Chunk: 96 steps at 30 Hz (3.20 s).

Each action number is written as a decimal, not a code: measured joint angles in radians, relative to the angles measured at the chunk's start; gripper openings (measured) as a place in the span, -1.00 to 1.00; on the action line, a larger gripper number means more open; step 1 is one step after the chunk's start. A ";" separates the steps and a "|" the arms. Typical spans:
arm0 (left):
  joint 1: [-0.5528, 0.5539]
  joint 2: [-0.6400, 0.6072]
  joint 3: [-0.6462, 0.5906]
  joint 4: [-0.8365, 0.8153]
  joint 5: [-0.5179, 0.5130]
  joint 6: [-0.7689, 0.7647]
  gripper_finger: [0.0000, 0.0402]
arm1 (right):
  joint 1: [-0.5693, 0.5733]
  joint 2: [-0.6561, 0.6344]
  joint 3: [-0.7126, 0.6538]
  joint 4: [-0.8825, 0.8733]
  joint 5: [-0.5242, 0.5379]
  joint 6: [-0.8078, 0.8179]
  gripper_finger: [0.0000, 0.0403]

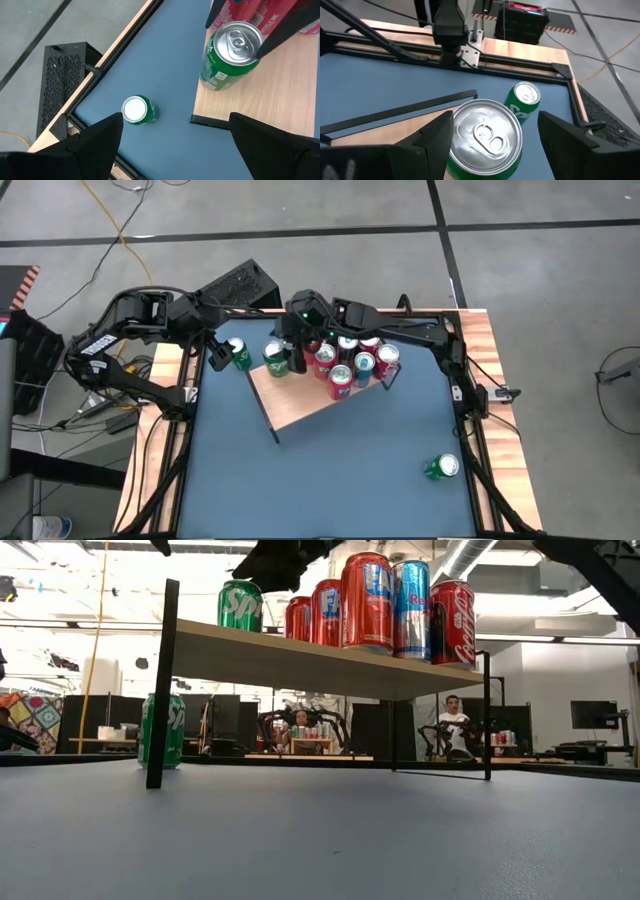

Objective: Place canned beverage on shelf
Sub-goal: Put the top green soda can on the shelf

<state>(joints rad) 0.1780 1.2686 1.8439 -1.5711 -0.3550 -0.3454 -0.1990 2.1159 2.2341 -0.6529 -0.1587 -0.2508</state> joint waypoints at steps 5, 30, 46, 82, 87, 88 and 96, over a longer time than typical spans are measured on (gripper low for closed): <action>0.000 0.000 0.000 0.000 0.000 -0.002 0.74 | 0.000 0.000 0.000 -0.001 -0.030 0.000 0.37; 0.000 0.001 0.000 0.001 0.000 0.007 0.74 | 0.002 -0.001 0.015 -0.001 -0.047 0.012 0.62; 0.000 0.001 0.000 0.018 0.000 -0.014 0.74 | 0.008 -0.001 0.015 -0.012 -0.023 -0.001 0.62; 0.000 0.001 0.000 0.017 0.009 -0.015 0.74 | 0.013 0.063 0.061 -0.120 0.025 -0.142 0.52; 0.000 0.001 0.000 0.017 0.010 -0.015 0.74 | 0.014 0.063 0.061 -0.121 0.018 -0.192 0.52; 0.000 0.001 0.000 0.017 0.010 -0.015 0.74 | 0.014 0.063 0.061 -0.121 0.017 -0.192 0.52; 0.000 0.001 0.000 0.016 0.010 -0.014 0.74 | -0.001 0.063 0.063 -0.148 -0.002 -0.149 0.52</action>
<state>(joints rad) 0.1778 1.2697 1.8435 -1.5551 -0.3447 -0.3599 -0.1997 2.1784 2.2971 -0.8011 -0.1606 -0.4000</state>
